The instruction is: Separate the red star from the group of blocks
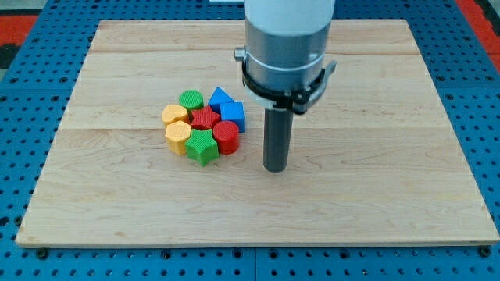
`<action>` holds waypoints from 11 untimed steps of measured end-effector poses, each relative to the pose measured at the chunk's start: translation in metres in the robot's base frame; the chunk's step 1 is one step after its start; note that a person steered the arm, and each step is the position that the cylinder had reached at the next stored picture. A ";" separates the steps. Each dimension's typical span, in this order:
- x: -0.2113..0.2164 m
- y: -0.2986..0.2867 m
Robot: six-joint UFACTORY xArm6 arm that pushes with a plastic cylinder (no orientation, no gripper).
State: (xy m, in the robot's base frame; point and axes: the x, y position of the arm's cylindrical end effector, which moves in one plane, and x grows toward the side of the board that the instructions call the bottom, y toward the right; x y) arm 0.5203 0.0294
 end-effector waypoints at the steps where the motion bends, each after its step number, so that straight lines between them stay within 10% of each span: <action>1: 0.014 -0.018; 3: 0.005 -0.133; 7: -0.162 -0.081; 11: -0.154 -0.060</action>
State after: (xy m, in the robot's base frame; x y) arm 0.3667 -0.0311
